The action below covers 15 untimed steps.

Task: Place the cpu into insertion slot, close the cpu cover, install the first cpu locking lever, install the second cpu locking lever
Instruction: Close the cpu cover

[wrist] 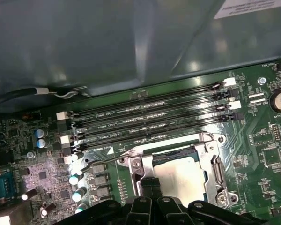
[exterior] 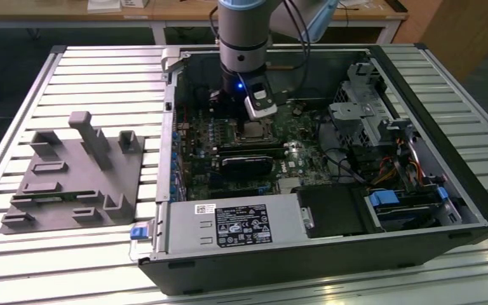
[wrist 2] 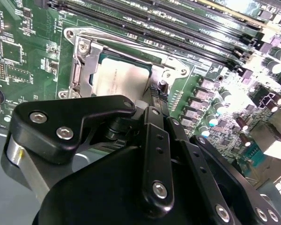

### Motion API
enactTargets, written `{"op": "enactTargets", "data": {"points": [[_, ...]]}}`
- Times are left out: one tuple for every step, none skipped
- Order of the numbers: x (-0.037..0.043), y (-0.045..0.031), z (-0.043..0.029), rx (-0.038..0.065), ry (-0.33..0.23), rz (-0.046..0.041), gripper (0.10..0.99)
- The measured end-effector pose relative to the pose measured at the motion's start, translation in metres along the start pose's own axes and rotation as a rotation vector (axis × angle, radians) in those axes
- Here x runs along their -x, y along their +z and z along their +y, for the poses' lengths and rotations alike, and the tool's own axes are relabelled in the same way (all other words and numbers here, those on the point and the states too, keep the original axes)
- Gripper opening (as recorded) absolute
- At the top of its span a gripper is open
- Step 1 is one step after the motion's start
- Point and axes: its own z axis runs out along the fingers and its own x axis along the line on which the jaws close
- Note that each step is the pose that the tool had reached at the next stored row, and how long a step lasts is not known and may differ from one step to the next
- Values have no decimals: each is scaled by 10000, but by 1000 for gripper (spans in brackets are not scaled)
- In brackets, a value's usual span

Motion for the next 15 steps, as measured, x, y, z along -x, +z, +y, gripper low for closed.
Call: {"op": "enactTargets", "data": {"points": [[-8, 0, -2, 1, 0, -2, 106], [-15, 0, -3, 2, 0, -5, 106], [-20, 2, -5, 4, 0, -7, 106], [-23, 6, -5, 4, -1, -10, 106], [-25, 13, -7, 3, -2, -11, 106], [-26, 20, -7, 3, -4, -11, 106], [-26, 25, -8, 3, -4, -11, 106], [-27, 29, -8, 2, -4, -11, 106], [-27, 32, -9, 2, -3, -11, 106], [-27, 34, -9, 1, -3, -11, 106], [-27, 36, -9, 0, -3, -11, 106], [-27, 37, -9, 0, -3, -10, 106], [-25, 38, -8, 1, -3, -11, 106], [-21, 39, -8, 2, -3, -11, 106], [-16, 40, -7, 3, -3, -11, 106]]}}
